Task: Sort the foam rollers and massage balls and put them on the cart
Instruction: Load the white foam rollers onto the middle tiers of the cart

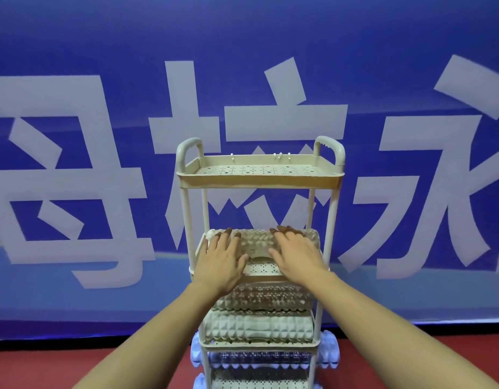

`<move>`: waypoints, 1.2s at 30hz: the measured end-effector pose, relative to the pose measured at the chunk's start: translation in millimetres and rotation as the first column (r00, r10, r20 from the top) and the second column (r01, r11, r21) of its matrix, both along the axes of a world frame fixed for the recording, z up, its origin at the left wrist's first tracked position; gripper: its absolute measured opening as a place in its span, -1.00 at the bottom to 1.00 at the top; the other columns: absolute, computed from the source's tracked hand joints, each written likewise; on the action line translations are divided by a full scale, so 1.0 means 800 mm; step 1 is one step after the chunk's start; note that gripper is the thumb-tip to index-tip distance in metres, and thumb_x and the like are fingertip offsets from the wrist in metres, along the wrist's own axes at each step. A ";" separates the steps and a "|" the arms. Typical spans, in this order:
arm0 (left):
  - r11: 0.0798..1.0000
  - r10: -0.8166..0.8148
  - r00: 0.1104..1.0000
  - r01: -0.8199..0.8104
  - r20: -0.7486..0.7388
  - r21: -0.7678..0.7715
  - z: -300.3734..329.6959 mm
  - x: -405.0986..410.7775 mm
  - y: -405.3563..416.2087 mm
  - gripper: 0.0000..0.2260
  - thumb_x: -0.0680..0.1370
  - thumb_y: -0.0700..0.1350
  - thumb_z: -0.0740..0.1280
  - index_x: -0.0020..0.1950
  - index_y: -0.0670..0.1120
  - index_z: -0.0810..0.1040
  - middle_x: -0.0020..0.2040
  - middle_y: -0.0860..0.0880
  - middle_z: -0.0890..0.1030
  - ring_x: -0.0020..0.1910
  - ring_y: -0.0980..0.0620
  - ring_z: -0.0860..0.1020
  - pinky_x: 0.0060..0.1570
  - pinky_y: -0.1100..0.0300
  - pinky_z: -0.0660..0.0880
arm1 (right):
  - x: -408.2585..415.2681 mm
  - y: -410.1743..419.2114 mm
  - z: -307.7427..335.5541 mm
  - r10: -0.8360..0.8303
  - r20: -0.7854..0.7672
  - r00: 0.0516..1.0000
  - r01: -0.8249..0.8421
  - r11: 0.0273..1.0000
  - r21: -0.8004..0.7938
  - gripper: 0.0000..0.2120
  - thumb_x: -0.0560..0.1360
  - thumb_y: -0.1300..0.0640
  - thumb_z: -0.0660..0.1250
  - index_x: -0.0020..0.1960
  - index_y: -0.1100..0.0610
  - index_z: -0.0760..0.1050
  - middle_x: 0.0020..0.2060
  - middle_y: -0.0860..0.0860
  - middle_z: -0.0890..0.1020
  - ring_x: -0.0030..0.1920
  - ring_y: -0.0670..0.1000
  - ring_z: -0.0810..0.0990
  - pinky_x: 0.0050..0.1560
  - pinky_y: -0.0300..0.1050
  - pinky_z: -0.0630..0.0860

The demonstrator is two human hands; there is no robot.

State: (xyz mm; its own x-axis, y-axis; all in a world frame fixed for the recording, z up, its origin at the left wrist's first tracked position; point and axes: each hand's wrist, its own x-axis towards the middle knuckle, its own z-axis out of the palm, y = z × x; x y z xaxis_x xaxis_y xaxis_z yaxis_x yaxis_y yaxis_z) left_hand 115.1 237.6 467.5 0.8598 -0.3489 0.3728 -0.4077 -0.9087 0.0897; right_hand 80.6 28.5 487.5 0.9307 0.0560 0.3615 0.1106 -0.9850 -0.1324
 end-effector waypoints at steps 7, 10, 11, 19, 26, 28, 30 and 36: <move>0.981 -0.108 0.992 0.118 0.071 -0.153 -0.025 -0.113 -0.022 -0.51 0.68 0.19 0.07 0.56 0.02 0.29 0.55 0.01 0.33 0.50 -0.02 0.29 0.48 0.03 0.18 | -0.110 -0.014 -0.066 0.034 0.069 0.997 -0.036 0.999 0.027 -0.48 0.66 -0.18 0.08 0.55 0.00 0.26 0.52 -0.05 0.33 0.53 0.00 0.24 0.55 -0.06 0.11; 0.971 -0.161 0.987 0.159 0.005 -0.176 -0.049 -0.156 -0.055 -0.50 0.67 0.21 0.06 0.57 0.04 0.28 0.55 0.01 0.32 0.51 -0.02 0.27 0.48 0.03 0.18 | -0.158 -0.042 -0.097 -0.033 0.053 0.998 0.031 0.999 0.043 -0.49 0.65 -0.16 0.12 0.54 0.02 0.31 0.51 -0.03 0.36 0.52 0.01 0.28 0.55 -0.05 0.11; 0.967 -0.184 0.983 0.180 -0.009 -0.180 -0.059 -0.168 -0.069 -0.50 0.67 0.20 0.07 0.56 0.03 0.29 0.54 0.00 0.34 0.50 -0.02 0.29 0.47 0.04 0.20 | -0.174 -0.054 -0.109 -0.061 0.042 0.997 0.059 0.997 0.050 -0.49 0.65 -0.15 0.13 0.53 0.02 0.32 0.50 -0.02 0.37 0.52 0.02 0.28 0.55 -0.05 0.11; 0.907 -0.416 0.887 0.389 -0.199 -0.160 -0.164 -0.255 -0.232 -0.50 0.68 0.15 0.14 0.57 -0.03 0.32 0.54 -0.06 0.34 0.50 -0.06 0.32 0.46 0.02 0.26 | -0.300 -0.173 -0.228 -0.286 -0.146 0.947 0.299 0.951 0.075 -0.49 0.64 -0.14 0.13 0.55 0.00 0.29 0.51 -0.04 0.36 0.52 0.00 0.28 0.54 -0.06 0.11; 0.857 -0.500 0.758 0.503 -0.419 -0.114 -0.285 -0.301 -0.359 -0.49 0.66 0.15 0.17 0.56 -0.03 0.32 0.55 -0.07 0.34 0.52 -0.07 0.30 0.51 0.02 0.21 | -0.394 -0.265 -0.376 -0.415 -0.420 0.807 0.482 0.874 0.064 -0.46 0.65 -0.17 0.08 0.57 0.00 0.21 0.52 -0.01 0.32 0.52 0.04 0.27 0.56 0.01 0.09; 0.857 -0.488 0.740 0.506 -0.463 -0.096 -0.314 -0.298 -0.381 -0.48 0.66 0.16 0.18 0.56 -0.04 0.32 0.56 -0.09 0.33 0.54 -0.08 0.27 0.52 -0.01 0.19 | -0.412 -0.277 -0.425 -0.435 -0.505 0.745 0.528 0.848 0.049 -0.45 0.63 -0.20 0.07 0.55 0.01 0.23 0.49 0.01 0.35 0.48 0.08 0.31 0.53 0.05 0.14; 0.862 -0.475 0.726 0.499 -0.498 -0.095 -0.338 -0.293 -0.395 -0.50 0.66 0.14 0.19 0.55 -0.05 0.33 0.55 -0.10 0.34 0.53 -0.10 0.27 0.51 -0.03 0.20 | -0.426 -0.282 -0.474 -0.436 -0.581 0.687 0.565 0.824 0.049 -0.45 0.62 -0.21 0.06 0.53 0.01 0.25 0.46 0.02 0.38 0.44 0.10 0.35 0.49 0.05 0.19; 0.851 -0.504 0.654 0.489 -0.565 -0.193 -0.385 -0.298 -0.404 -0.56 0.66 0.14 0.19 0.50 0.00 0.39 0.42 -0.03 0.46 0.42 -0.07 0.40 0.43 -0.06 0.32 | -0.432 -0.292 -0.594 -0.377 -0.742 0.555 0.670 0.731 0.130 -0.49 0.60 -0.25 0.07 0.43 0.00 0.33 0.31 0.05 0.46 0.29 0.16 0.46 0.29 0.07 0.37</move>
